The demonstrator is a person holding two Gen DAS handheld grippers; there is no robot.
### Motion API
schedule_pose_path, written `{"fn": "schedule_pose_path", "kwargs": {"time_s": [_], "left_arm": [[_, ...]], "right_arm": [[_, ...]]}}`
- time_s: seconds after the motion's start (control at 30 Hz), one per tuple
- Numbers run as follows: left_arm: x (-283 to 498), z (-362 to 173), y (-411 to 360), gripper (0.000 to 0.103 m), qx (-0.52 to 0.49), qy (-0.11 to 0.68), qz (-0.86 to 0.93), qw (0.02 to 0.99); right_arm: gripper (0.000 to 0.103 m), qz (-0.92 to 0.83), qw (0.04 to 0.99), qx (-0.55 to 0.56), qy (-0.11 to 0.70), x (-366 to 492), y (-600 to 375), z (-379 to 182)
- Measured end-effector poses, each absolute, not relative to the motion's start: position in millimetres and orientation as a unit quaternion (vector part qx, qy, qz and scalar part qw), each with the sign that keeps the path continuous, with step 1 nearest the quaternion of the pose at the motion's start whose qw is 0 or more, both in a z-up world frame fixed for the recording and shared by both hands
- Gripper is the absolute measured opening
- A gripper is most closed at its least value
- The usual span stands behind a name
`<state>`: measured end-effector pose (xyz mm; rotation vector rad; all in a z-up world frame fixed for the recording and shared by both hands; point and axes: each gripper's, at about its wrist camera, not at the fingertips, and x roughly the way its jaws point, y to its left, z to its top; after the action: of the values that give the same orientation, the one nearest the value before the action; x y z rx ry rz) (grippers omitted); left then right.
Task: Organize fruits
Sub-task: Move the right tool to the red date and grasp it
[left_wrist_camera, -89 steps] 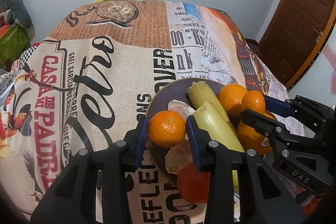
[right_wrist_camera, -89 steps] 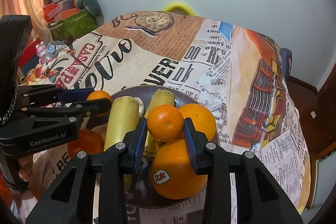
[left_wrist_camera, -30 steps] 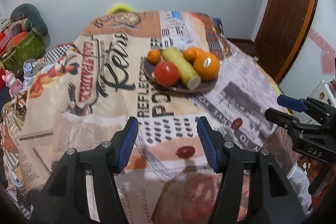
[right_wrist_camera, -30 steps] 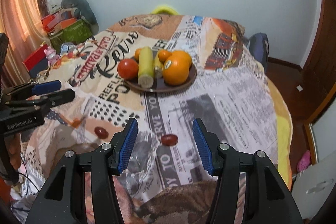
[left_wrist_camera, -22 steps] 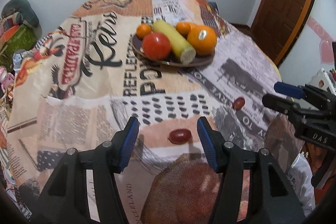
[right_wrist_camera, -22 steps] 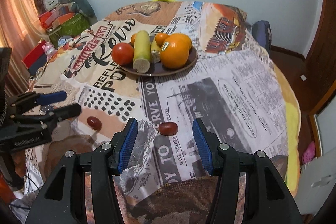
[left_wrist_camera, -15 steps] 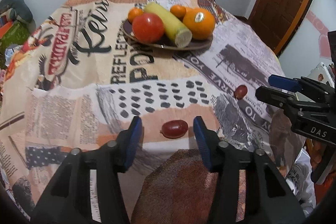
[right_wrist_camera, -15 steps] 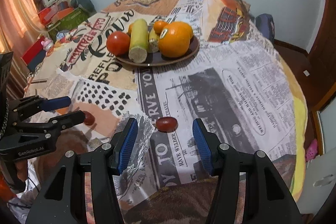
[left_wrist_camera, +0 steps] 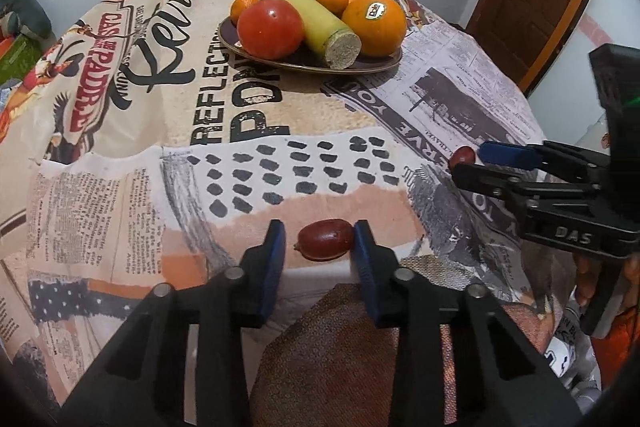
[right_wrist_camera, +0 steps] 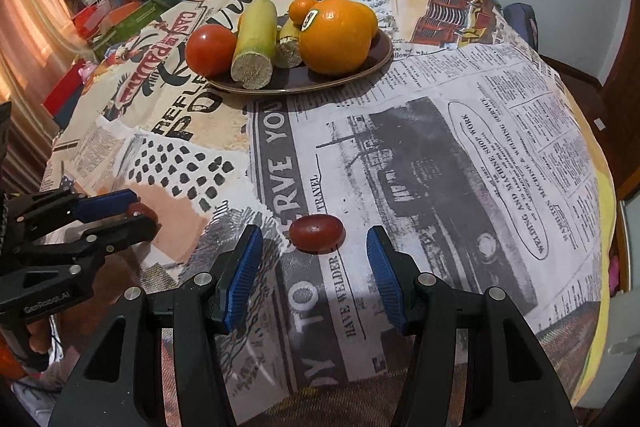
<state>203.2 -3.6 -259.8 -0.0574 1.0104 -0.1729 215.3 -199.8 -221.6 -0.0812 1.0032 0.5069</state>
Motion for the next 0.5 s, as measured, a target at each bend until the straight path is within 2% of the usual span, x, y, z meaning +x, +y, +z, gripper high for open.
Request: {"fn": "schedule_pose_path", "kwargs": {"time_s": [0.2,0.3,0.5], "left_arm": [[201.8,-260.6,-5.5,0.029,-0.02,0.479,-0.086,0.873],[201.6,-259.9,-4.7,0.029,-0.022,0.479,-0.088,0.873],[202.8,-254.1,0.0,0.028,-0.023,0.475,-0.082,0.876]], "right_arm": [[0.032,0.247,0.841,-0.031,0.481,221.1,-198.8,-224.1],[0.027,0.245,0.843,-0.031,0.478,219.9,-199.0,-222.5],[0.027,0.249,0.848,-0.024,0.467,218.8,-202.1,-212.8]]}}
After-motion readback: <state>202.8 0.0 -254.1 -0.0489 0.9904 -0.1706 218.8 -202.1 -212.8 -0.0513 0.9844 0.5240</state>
